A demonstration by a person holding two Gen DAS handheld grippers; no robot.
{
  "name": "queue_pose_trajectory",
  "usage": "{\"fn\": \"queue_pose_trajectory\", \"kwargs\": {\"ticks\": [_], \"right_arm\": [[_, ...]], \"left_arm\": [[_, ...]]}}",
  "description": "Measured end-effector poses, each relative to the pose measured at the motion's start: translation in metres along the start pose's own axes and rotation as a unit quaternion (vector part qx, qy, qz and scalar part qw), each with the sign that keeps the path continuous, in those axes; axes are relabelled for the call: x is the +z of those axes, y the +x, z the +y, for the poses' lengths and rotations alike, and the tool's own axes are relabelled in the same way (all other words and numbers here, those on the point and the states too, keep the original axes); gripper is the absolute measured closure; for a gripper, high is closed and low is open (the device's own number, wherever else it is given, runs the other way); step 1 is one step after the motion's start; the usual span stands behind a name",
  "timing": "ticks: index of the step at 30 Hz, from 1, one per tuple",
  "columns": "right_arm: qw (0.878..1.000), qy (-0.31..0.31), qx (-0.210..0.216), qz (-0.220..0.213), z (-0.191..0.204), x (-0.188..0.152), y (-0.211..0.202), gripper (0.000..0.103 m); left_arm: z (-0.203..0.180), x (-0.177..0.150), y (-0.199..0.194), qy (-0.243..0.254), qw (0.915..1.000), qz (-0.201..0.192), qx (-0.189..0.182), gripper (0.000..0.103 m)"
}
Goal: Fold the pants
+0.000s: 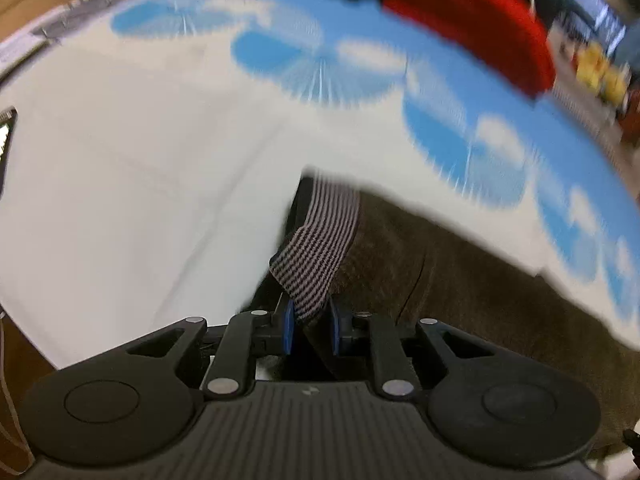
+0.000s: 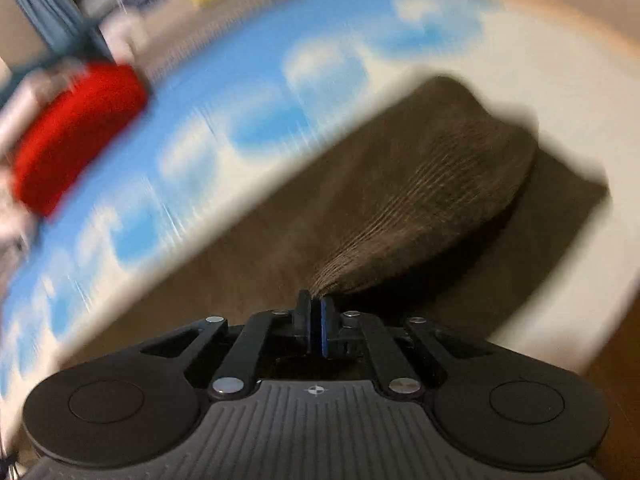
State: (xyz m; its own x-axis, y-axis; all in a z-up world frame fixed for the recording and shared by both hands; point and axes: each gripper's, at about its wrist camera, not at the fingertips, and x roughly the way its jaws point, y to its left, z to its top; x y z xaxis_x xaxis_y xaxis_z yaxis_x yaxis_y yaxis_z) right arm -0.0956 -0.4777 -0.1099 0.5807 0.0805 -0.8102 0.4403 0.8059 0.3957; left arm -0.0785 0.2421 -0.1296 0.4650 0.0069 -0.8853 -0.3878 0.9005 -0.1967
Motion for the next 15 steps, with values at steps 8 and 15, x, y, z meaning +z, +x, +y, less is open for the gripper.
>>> {"fn": "queue_pose_trajectory", "kwargs": {"ticks": [8, 15], "right_arm": [[0.982, 0.141, -0.049, -0.114, -0.122, 0.054, -0.035, 0.096], [0.972, 0.227, 0.011, -0.056, -0.177, 0.067, 0.006, 0.09]], "left_arm": [[0.013, 0.004, 0.003, -0.055, 0.9983, 0.019, 0.006, 0.062], [0.0, 0.009, 0.005, 0.021, 0.9996, 0.018, -0.008, 0.053]]}}
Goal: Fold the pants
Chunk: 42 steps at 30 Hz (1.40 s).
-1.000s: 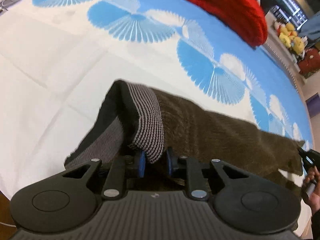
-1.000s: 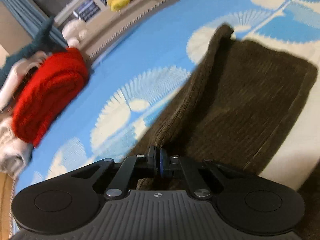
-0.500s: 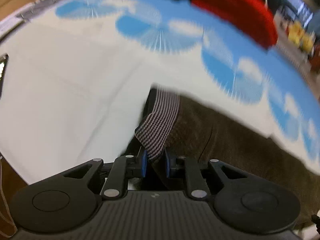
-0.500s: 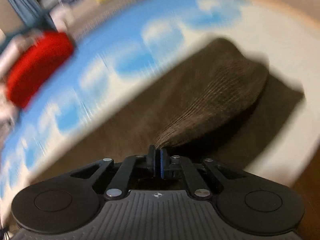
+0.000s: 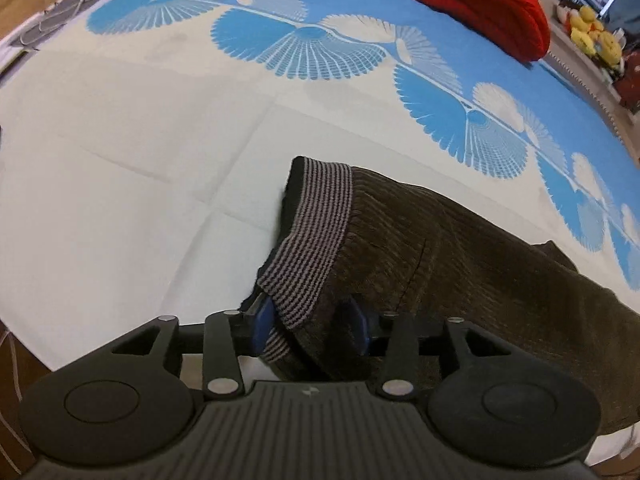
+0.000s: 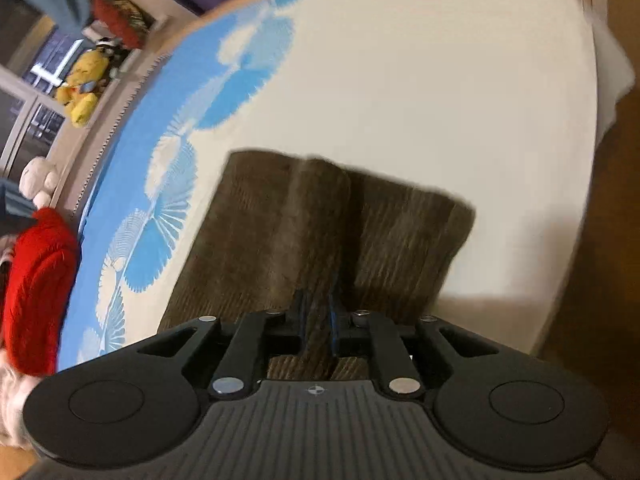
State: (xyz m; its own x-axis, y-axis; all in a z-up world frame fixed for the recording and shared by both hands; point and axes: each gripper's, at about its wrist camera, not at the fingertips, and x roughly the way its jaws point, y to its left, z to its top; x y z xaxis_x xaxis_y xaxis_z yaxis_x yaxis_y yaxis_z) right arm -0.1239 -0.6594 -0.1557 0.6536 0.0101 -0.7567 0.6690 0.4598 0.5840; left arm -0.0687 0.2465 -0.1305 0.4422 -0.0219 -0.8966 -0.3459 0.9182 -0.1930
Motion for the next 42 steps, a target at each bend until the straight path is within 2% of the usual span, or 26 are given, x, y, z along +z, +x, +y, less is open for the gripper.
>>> {"fn": "queue_pose_trajectory", "kwargs": {"ticks": [3, 5, 8, 15, 16, 17, 18, 20, 22, 25, 26, 27, 28, 29, 31, 32, 33, 35, 38, 42], "right_arm": [[1.0, 0.001, -0.017, 0.004, 0.005, 0.003, 0.017, 0.087], [0.999, 0.001, -0.034, 0.007, 0.008, 0.004, 0.025, 0.08], [0.999, 0.026, -0.026, 0.015, 0.005, 0.004, 0.034, 0.079], [0.999, 0.016, -0.024, 0.013, 0.017, 0.006, 0.044, 0.078], [1.0, 0.012, -0.024, 0.011, 0.018, 0.006, 0.043, 0.079], [1.0, 0.009, -0.02, 0.008, 0.019, 0.007, 0.043, 0.092], [1.0, 0.005, -0.012, 0.0, 0.02, 0.008, 0.039, 0.095], [0.999, -0.012, 0.011, -0.034, 0.026, 0.008, 0.024, 0.099], [0.995, -0.04, 0.028, -0.086, 0.036, 0.008, 0.0, 0.101], [0.978, -0.077, 0.04, -0.191, 0.047, 0.0, -0.051, 0.103], [0.973, -0.079, 0.027, -0.213, 0.046, -0.004, -0.063, 0.103], [0.969, -0.076, -0.009, -0.236, 0.042, -0.006, -0.071, 0.103], [0.967, -0.068, -0.052, -0.241, 0.034, -0.004, -0.073, 0.103], [0.97, -0.056, -0.088, -0.219, 0.022, 0.0, -0.068, 0.103], [0.982, -0.033, -0.122, -0.139, -0.001, 0.005, -0.047, 0.103], [0.986, -0.003, -0.116, -0.118, -0.013, 0.006, -0.042, 0.103], [0.989, 0.016, -0.092, -0.112, -0.02, 0.008, -0.042, 0.103], [0.993, 0.008, -0.041, -0.106, -0.018, 0.009, -0.041, 0.099], [0.998, 0.003, 0.0, -0.066, -0.013, 0.006, -0.026, 0.094], [0.999, 0.035, -0.015, -0.027, -0.014, 0.006, -0.001, 0.084]], "left_arm": [[0.003, -0.001, 0.016, -0.02, 0.9994, 0.022, -0.017, 0.053], [0.003, 0.0, 0.021, -0.025, 0.9993, 0.025, -0.012, 0.053], [0.006, 0.0, 0.029, -0.032, 0.9984, 0.044, -0.015, 0.052], [0.0, 0.0, 0.035, -0.01, 0.9989, 0.046, -0.006, 0.052], [-0.001, 0.0, 0.034, -0.008, 0.9991, 0.042, -0.003, 0.055], [-0.002, -0.001, 0.033, -0.004, 0.9993, 0.038, 0.001, 0.062], [-0.003, -0.001, 0.032, -0.002, 0.9994, 0.034, 0.003, 0.07], [-0.002, -0.002, 0.025, -0.002, 0.9998, 0.019, 0.0, 0.081], [0.0, -0.003, 0.01, -0.007, 0.9997, -0.011, -0.019, 0.083], [0.002, -0.007, -0.016, -0.01, 0.9971, -0.061, -0.045, 0.084], [0.003, -0.008, -0.02, -0.006, 0.9969, -0.067, -0.041, 0.084], [0.004, -0.009, -0.019, -0.004, 0.9976, -0.061, -0.034, 0.084], [0.006, -0.01, -0.012, -0.006, 0.9989, -0.038, -0.028, 0.084], [0.007, -0.01, -0.004, -0.006, 0.9995, -0.017, -0.024, 0.083], [0.004, -0.012, 0.009, 0.014, 0.9996, 0.02, -0.014, 0.082], [0.003, -0.012, 0.011, 0.02, 0.9996, 0.02, -0.01, 0.079], [0.003, -0.012, 0.01, 0.018, 0.9996, 0.017, -0.011, 0.077], [0.007, -0.011, 0.009, 0.0, 0.9997, 0.012, -0.02, 0.075], [0.01, -0.01, 0.007, -0.01, 0.9997, 0.007, -0.019, 0.071], [0.01, -0.008, 0.011, -0.004, 0.9998, 0.011, -0.015, 0.07]]}}
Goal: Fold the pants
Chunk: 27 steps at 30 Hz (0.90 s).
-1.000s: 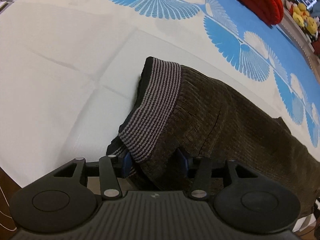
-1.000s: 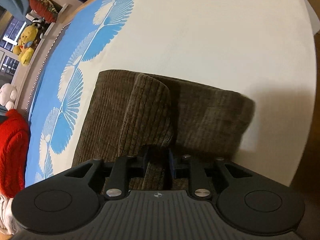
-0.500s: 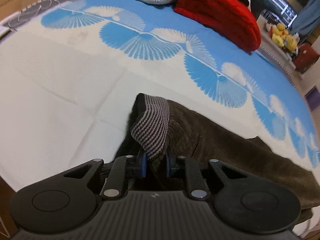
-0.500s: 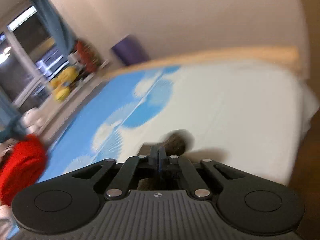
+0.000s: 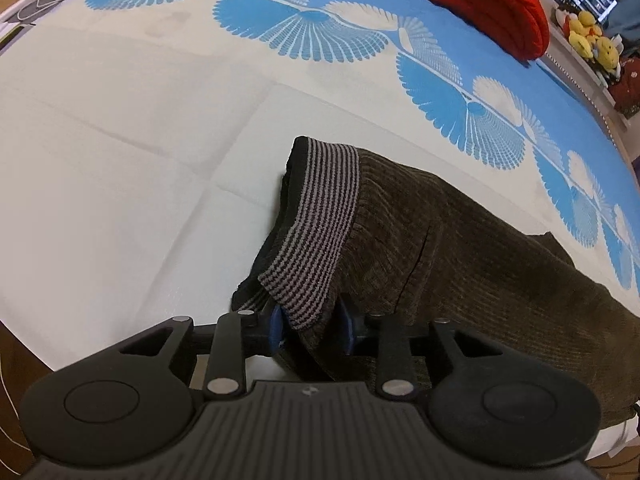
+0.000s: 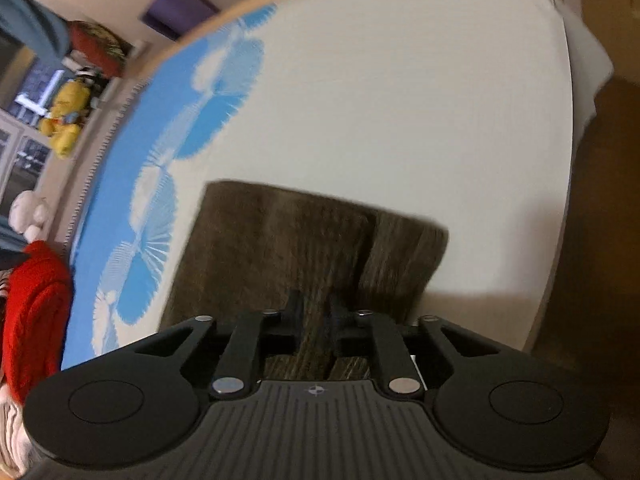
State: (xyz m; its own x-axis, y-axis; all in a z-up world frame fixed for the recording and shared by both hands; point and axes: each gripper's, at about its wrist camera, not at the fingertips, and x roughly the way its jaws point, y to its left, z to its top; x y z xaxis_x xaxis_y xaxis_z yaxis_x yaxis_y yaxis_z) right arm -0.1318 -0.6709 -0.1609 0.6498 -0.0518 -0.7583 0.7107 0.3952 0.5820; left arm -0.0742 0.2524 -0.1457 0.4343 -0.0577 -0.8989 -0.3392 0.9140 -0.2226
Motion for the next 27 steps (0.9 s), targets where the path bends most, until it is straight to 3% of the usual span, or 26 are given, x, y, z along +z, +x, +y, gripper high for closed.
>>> {"fn": "queue_pose_trajectory", "kwargs": {"ticks": [6, 7, 9, 14, 16, 17, 19, 21, 23, 27], "right_arm": [[0.999, -0.004, -0.043, 0.007, 0.008, -0.002, 0.023, 0.083], [0.999, -0.01, -0.044, 0.004, 0.01, -0.002, 0.023, 0.095], [0.999, -0.028, -0.043, -0.006, 0.016, -0.003, 0.02, 0.097], [0.991, -0.061, 0.007, -0.121, 0.04, -0.001, -0.034, 0.099], [0.987, -0.062, -0.011, -0.145, 0.039, -0.003, -0.051, 0.099], [0.987, -0.061, -0.039, -0.141, 0.035, -0.004, -0.051, 0.099], [0.99, -0.059, -0.094, -0.088, 0.023, -0.002, -0.034, 0.098], [0.987, -0.056, -0.147, -0.025, 0.008, -0.002, -0.011, 0.097], [0.987, -0.041, -0.154, -0.015, 0.001, 0.001, -0.009, 0.094], [0.975, -0.11, -0.165, -0.104, 0.03, -0.004, -0.038, 0.088]], "left_arm": [[0.0, -0.001, 0.007, -0.001, 0.9999, 0.01, 0.006, 0.069], [-0.001, -0.001, 0.008, 0.003, 0.9999, 0.01, 0.009, 0.069], [-0.005, -0.002, 0.007, 0.01, 0.9998, 0.002, 0.014, 0.079], [-0.008, -0.007, -0.026, 0.028, 0.9972, -0.065, -0.024, 0.083], [-0.006, -0.012, -0.027, 0.036, 0.9974, -0.057, -0.023, 0.083], [-0.004, -0.014, -0.022, 0.041, 0.9982, -0.041, -0.013, 0.082], [-0.003, -0.018, -0.008, 0.057, 0.9983, 0.005, 0.007, 0.081], [-0.001, -0.021, -0.002, 0.068, 0.9971, 0.027, 0.021, 0.069], [0.002, -0.019, -0.015, 0.064, 0.9974, -0.004, 0.034, 0.061], [-0.005, -0.018, -0.049, 0.067, 0.9917, -0.106, 0.027, 0.062]]}}
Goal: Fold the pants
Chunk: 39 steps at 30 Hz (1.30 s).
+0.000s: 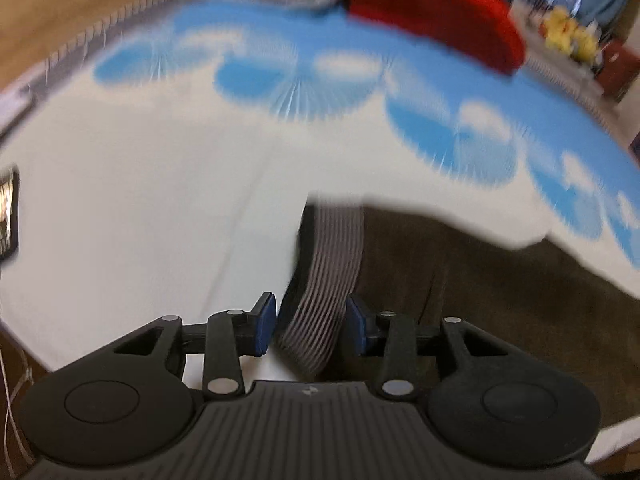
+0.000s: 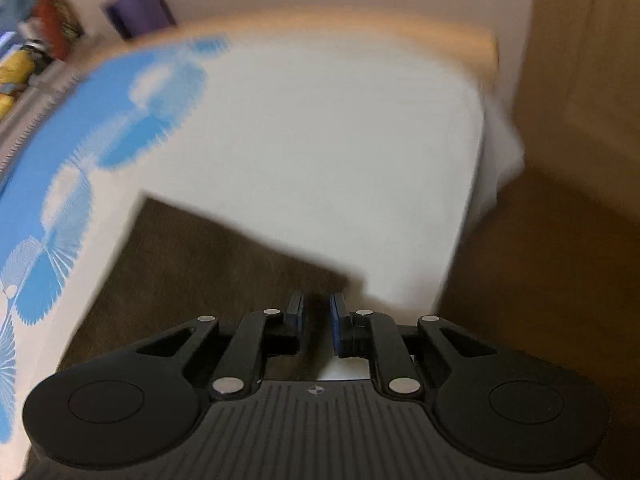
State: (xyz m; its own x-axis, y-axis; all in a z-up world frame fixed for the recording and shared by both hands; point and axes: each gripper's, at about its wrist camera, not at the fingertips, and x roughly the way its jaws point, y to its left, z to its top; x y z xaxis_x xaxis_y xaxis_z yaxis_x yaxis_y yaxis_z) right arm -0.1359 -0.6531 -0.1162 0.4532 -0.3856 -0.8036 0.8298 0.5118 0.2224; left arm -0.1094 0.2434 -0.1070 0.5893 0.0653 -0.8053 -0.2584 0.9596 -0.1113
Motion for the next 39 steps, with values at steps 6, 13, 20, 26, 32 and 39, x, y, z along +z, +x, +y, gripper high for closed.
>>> {"fn": "queue_pose_trajectory", "kwargs": {"ticks": [6, 13, 20, 26, 32, 39], "right_arm": [[0.975, -0.139, 0.148, -0.092, 0.076, -0.012, -0.05, 0.088], [0.893, -0.282, 0.35, -0.034, 0.194, -0.074, -0.084, 0.088], [0.817, -0.353, 0.446, 0.091, 0.307, -0.149, -0.097, 0.088], [0.766, -0.408, 0.462, 0.184, 0.385, -0.224, -0.09, 0.086], [0.732, -0.466, 0.435, 0.24, 0.427, -0.279, -0.07, 0.071], [0.699, -0.486, 0.432, 0.298, 0.448, -0.304, -0.052, 0.069]], "left_arm": [[-0.055, -0.004, 0.004, 0.128, 0.9897, -0.015, -0.062, 0.062], [-0.049, -0.021, 0.056, 0.15, 0.9796, 0.133, 0.01, 0.087], [-0.046, -0.008, 0.041, 0.134, 0.9858, 0.091, -0.042, 0.085], [-0.055, -0.015, 0.063, 0.17, 0.9756, 0.138, -0.018, 0.085], [-0.043, -0.012, 0.066, 0.158, 0.976, 0.143, -0.044, 0.085], [-0.037, -0.011, 0.064, 0.164, 0.9739, 0.147, -0.057, 0.085]]}}
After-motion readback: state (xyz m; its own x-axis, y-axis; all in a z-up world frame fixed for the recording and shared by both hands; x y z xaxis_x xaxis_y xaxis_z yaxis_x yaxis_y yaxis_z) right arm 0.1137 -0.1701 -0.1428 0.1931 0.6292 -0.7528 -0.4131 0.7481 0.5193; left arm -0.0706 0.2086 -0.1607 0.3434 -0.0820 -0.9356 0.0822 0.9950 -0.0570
